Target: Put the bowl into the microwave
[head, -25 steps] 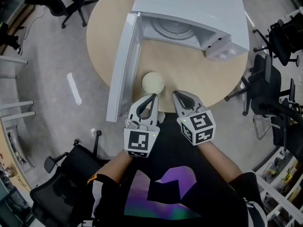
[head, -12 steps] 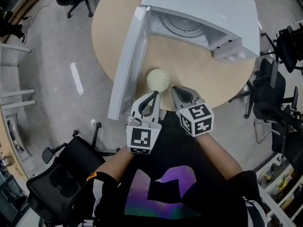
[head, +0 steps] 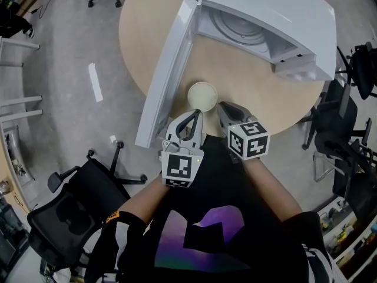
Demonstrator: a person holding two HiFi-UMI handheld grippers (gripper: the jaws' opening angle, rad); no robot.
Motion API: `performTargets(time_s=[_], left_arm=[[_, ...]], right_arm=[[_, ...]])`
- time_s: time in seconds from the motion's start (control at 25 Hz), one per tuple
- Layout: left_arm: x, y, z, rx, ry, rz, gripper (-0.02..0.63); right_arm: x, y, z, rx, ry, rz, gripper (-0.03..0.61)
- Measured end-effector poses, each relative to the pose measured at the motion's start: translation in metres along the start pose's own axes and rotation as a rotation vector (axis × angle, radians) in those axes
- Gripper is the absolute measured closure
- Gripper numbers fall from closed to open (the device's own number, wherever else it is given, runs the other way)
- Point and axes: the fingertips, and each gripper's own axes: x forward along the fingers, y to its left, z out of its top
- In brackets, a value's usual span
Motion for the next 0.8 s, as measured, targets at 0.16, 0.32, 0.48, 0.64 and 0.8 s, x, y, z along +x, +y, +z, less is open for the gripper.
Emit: performTargets(time_s=[0.16,0.32,0.48,0.64,0.8], left_arm=[[0.002,0.003,-0.005,-0.002,0.018,0.004,0.568],[0.009,0.002,-0.009,-0.014,0.031,-0.001,0.568],[0.014,0.005,-0.011,-0.019,0.043,0.012,0.568],[0.019,0.007,-0.013,-0.015,0.056,0.022,0.568],[0.022,0.008,-0.013,-0.017,0.063,0.031,0.568]], right_arm=[[0.007,-0.006,-0.001,0.050,0.013,-0.009,0.560],[0.015,-0.013,-0.004,0.096,0.028,0.010,0.526],[0.026,-0.016,-0.009,0.131,0.063,0.037,0.506],[0.035,-0.019,-0.012,0.162,0.089,0.061,0.508],[0.041,-0.022,-0.014,0.189,0.110,0.076,0.508]])
